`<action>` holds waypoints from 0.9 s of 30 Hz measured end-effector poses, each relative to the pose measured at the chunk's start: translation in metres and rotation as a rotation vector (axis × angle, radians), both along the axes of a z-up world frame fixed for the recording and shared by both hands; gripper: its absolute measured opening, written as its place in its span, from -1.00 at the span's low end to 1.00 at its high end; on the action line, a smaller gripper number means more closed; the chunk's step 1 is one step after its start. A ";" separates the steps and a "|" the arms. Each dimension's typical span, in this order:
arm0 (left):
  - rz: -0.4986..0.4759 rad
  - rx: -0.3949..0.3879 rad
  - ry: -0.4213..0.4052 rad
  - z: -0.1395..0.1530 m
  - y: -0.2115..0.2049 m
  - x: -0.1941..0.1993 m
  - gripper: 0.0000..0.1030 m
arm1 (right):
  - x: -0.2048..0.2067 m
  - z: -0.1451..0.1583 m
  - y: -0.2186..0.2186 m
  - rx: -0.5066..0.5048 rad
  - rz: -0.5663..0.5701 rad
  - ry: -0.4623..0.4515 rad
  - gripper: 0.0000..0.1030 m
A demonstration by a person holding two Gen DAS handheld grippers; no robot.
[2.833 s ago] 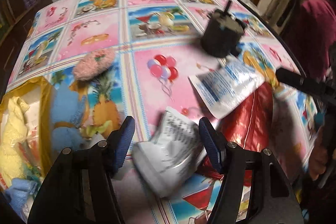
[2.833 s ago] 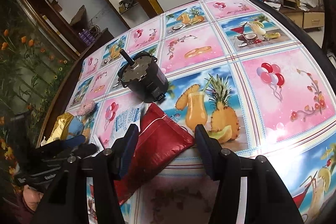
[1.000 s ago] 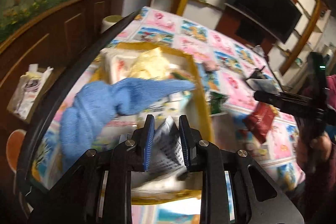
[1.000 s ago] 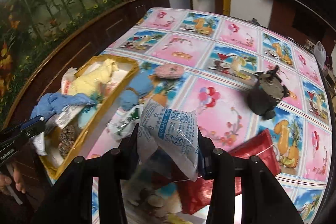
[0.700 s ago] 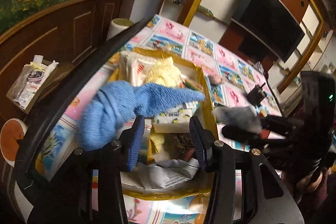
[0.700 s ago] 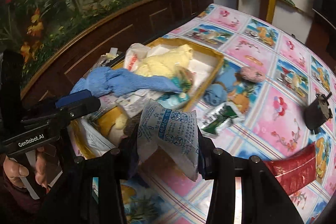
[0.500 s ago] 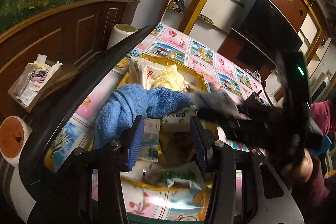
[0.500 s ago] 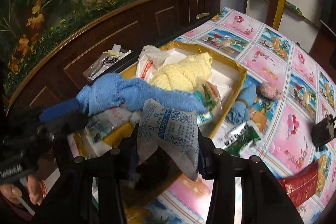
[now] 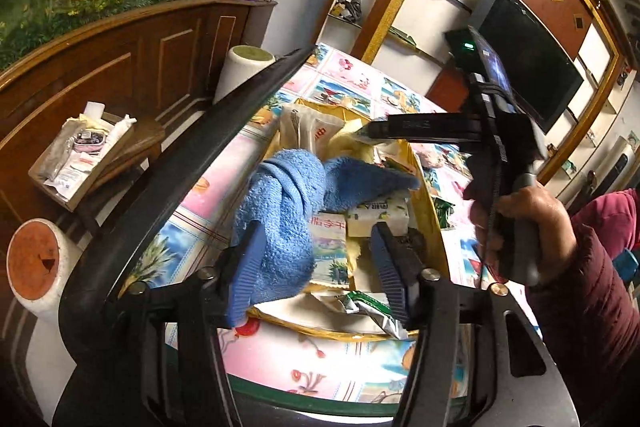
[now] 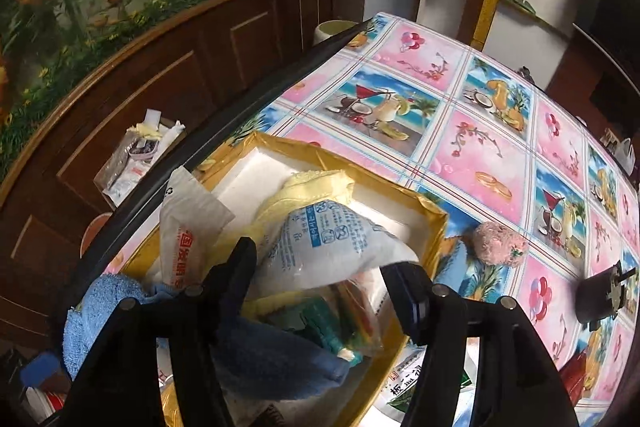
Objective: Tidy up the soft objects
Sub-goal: 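Carry the paper packet and desiccant packet into the tray and release both, then grasp the red foil bag with the right tool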
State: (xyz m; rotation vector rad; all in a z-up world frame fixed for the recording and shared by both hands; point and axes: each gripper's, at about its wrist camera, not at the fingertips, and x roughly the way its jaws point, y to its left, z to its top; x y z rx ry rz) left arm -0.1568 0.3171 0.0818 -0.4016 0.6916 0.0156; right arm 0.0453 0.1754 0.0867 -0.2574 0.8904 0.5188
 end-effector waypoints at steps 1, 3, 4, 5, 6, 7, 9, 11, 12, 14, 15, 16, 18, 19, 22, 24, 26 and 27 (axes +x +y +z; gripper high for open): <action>-0.001 0.000 0.001 -0.001 -0.001 0.001 0.08 | -0.002 0.003 -0.005 0.012 -0.006 -0.003 0.23; -0.012 0.009 0.004 -0.001 -0.006 0.002 0.08 | -0.008 0.010 -0.017 0.046 -0.017 -0.020 0.23; -0.016 0.017 0.006 0.000 -0.008 0.001 0.08 | -0.012 0.014 -0.024 0.066 -0.020 -0.027 0.24; -0.022 0.027 0.010 0.000 -0.012 0.002 0.08 | -0.016 0.018 -0.034 0.086 -0.022 -0.033 0.24; -0.026 0.037 0.013 0.000 -0.016 0.002 0.08 | -0.020 0.021 -0.042 0.101 -0.025 -0.035 0.24; -0.029 0.047 0.016 0.001 -0.020 0.003 0.08 | -0.024 0.023 -0.051 0.117 -0.029 -0.040 0.24; -0.036 0.079 0.021 0.002 -0.030 0.004 0.08 | -0.032 0.026 -0.070 0.142 -0.037 -0.045 0.24; -0.043 0.129 0.027 0.005 -0.045 0.005 0.08 | -0.038 0.025 -0.090 0.156 -0.048 -0.047 0.24; -0.046 0.153 0.032 0.005 -0.051 0.006 0.08 | -0.041 0.024 -0.101 0.160 -0.057 -0.049 0.24; -0.047 0.232 0.046 0.006 -0.070 0.009 0.08 | -0.046 0.019 -0.123 0.170 -0.084 -0.048 0.24; -0.044 0.272 0.053 0.006 -0.079 0.011 0.08 | -0.048 0.017 -0.132 0.174 -0.095 -0.048 0.24; -0.040 0.304 0.059 0.006 -0.087 0.012 0.08 | -0.050 0.014 -0.143 0.176 -0.108 -0.051 0.24; -0.042 0.350 0.076 0.005 -0.102 0.016 0.08 | -0.054 0.009 -0.163 0.169 -0.134 -0.062 0.24; -0.045 0.365 0.088 0.005 -0.109 0.018 0.08 | -0.056 0.006 -0.172 0.165 -0.147 -0.067 0.24; -0.051 0.414 0.110 0.004 -0.129 0.022 0.08 | -0.059 0.000 -0.199 0.170 -0.179 -0.068 0.24; -0.060 0.438 0.117 0.004 -0.140 0.026 0.08 | -0.062 -0.002 -0.218 0.179 -0.203 -0.074 0.25; -0.069 0.468 0.124 0.005 -0.153 0.029 0.08 | -0.063 -0.004 -0.235 0.193 -0.225 -0.081 0.25; -0.074 0.486 0.126 0.005 -0.160 0.030 0.08 | -0.064 -0.004 -0.243 0.201 -0.237 -0.083 0.25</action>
